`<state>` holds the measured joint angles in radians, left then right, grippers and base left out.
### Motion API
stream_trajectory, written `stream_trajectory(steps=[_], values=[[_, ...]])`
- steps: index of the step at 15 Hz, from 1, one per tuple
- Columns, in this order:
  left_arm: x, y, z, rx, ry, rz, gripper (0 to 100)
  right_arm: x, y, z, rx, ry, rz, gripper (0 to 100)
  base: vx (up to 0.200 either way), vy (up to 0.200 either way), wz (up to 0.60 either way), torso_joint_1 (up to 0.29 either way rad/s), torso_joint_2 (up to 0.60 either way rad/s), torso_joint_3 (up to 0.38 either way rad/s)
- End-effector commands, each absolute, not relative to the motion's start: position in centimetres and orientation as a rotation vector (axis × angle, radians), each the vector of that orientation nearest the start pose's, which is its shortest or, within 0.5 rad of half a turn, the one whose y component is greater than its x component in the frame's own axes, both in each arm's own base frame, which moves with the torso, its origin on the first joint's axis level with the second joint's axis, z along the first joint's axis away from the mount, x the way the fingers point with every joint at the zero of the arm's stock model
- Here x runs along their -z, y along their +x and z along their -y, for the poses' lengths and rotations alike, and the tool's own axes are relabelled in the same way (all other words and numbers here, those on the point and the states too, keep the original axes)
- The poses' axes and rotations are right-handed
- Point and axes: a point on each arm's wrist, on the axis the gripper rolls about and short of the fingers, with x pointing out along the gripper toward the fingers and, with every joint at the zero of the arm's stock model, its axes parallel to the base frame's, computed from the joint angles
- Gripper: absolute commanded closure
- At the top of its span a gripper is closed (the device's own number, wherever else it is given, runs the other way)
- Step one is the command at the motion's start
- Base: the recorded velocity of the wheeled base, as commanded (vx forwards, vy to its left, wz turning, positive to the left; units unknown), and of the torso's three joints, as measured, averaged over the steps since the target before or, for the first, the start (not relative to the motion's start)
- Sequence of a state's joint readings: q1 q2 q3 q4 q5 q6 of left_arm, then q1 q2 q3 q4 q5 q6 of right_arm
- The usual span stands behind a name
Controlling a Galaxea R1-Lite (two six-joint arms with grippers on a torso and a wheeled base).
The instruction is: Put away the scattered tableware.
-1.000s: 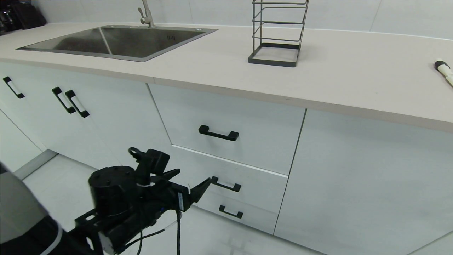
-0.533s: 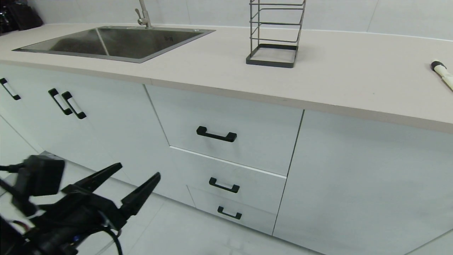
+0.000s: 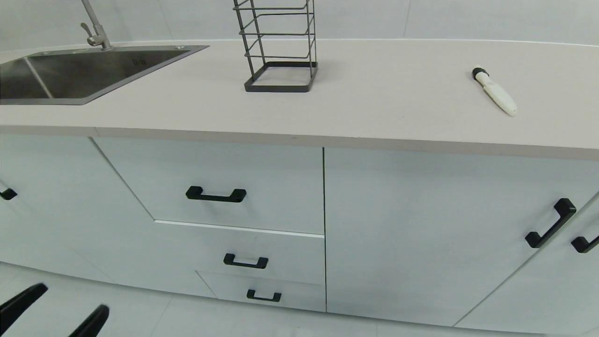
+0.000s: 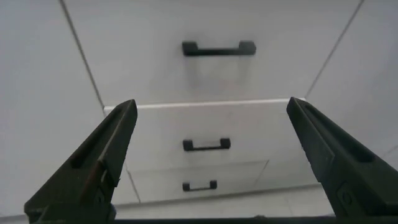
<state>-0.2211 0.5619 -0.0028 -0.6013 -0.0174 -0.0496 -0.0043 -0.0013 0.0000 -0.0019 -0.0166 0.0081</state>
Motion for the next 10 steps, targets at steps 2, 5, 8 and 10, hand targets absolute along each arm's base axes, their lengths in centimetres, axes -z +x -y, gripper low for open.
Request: stream_trajectory(steps=[2,5,8,10], values=[[-9.0,-1.5,-0.2,0.204,0.013,0.032,0,-7.6,-2.3,0.0,0.021,0.006,0.002,0,0.0,0.0,0.0,0.0,0.0,0.0],[-8.2,-1.5,-0.1,0.131,0.046,-0.048,0,-7.6,-2.3,0.0,0.026,0.015,0.003,0,0.0,0.0,-0.6,-0.001,0.0,0.002],[-7.6,-2.3,0.0,-0.008,0.084,0.006,0,-7.6,-2.3,0.0,0.026,0.014,0.003,0,0.0,0.0,-0.6,0.001,0.0,0.005],[-7.6,-2.3,0.0,-0.012,0.058,0.003,0,-7.6,-2.3,0.0,0.026,0.012,0.003,0,0.0,0.0,0.0,0.0,0.0,0.0]])
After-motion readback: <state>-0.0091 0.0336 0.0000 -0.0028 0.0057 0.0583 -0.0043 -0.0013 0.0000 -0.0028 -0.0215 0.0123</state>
